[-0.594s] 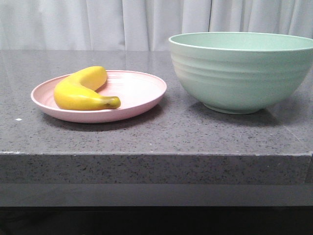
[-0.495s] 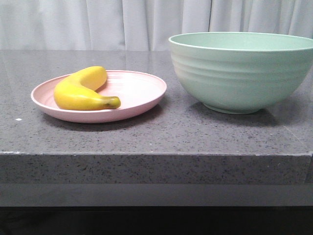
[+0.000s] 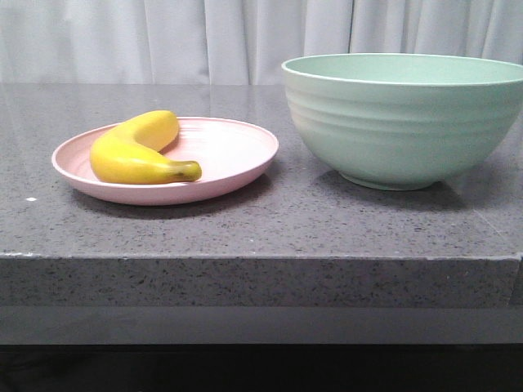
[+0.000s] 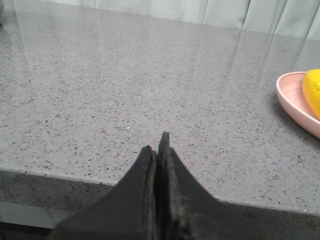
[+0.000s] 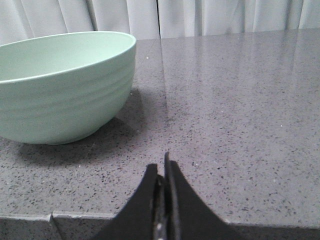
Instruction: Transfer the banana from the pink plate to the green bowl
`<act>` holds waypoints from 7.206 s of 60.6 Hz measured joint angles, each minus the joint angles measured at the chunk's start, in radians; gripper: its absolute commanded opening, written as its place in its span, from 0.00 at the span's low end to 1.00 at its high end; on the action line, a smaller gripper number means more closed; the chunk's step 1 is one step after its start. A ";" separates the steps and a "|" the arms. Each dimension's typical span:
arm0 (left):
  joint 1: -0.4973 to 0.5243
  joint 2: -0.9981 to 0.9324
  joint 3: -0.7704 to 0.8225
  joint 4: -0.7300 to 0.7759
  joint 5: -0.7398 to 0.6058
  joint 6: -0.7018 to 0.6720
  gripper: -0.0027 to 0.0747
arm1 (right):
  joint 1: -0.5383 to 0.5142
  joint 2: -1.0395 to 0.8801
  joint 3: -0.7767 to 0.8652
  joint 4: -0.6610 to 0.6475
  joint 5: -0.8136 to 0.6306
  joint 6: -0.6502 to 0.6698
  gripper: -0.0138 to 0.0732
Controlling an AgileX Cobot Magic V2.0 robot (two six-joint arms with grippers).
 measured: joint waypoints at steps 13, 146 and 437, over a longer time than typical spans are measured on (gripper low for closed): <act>0.000 0.000 0.000 0.000 0.000 0.000 0.01 | 0.000 0.000 0.000 0.000 0.000 0.000 0.10; -0.163 0.550 -0.510 0.076 0.059 0.006 0.78 | 0.000 0.271 -0.431 0.000 0.194 0.000 0.86; -0.889 1.392 -1.403 0.059 0.452 -0.046 0.78 | 0.163 1.557 -1.131 0.951 0.181 -1.059 0.49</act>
